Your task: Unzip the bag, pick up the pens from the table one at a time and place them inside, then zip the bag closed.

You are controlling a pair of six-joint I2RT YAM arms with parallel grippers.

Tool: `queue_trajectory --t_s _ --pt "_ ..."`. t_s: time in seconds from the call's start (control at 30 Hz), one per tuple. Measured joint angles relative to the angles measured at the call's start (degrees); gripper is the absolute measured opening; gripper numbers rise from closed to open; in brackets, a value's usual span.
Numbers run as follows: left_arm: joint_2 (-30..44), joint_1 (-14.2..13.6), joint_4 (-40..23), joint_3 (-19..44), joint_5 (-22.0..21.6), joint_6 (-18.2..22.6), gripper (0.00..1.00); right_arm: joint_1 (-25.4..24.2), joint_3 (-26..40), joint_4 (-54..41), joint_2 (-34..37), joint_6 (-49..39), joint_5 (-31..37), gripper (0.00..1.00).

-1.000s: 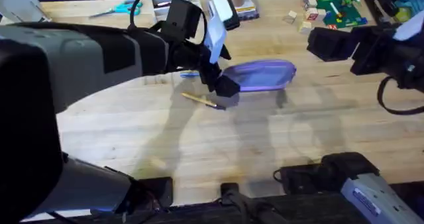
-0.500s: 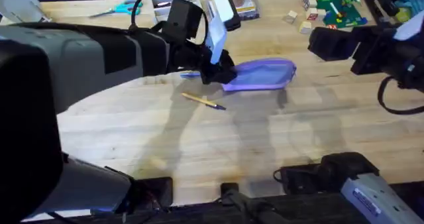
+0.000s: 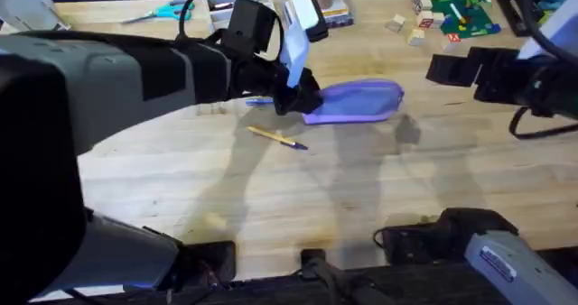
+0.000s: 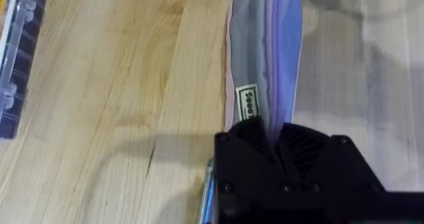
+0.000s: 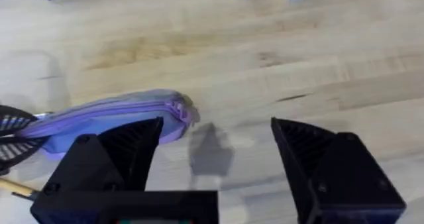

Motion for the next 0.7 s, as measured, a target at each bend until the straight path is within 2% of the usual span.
queue_trajectory --t_s 0.07,0.1,0.3,0.57,0.7 --pt "0.0 0.0 0.0 0.0 0.0 0.0 0.042 -1.0 0.0 -0.1 2.1 -1.4 -0.5 0.996" --pt "0.0 0.0 0.0 0.0 0.0 0.0 0.042 -1.8 0.0 -0.9 5.8 -6.2 -3.3 0.997" --pt "0.0 0.0 0.0 0.0 0.0 0.0 0.042 -1.9 0.0 -1.8 12.8 -18.8 -8.8 0.996" --pt "0.0 0.0 0.0 0.0 0.0 0.0 0.042 -1.9 0.0 0.5 21.9 -38.0 -9.7 0.997" --pt "0.0 0.0 0.1 0.0 0.0 0.0 0.042 -1.9 0.0 0.7 24.3 -43.2 -9.7 0.997"
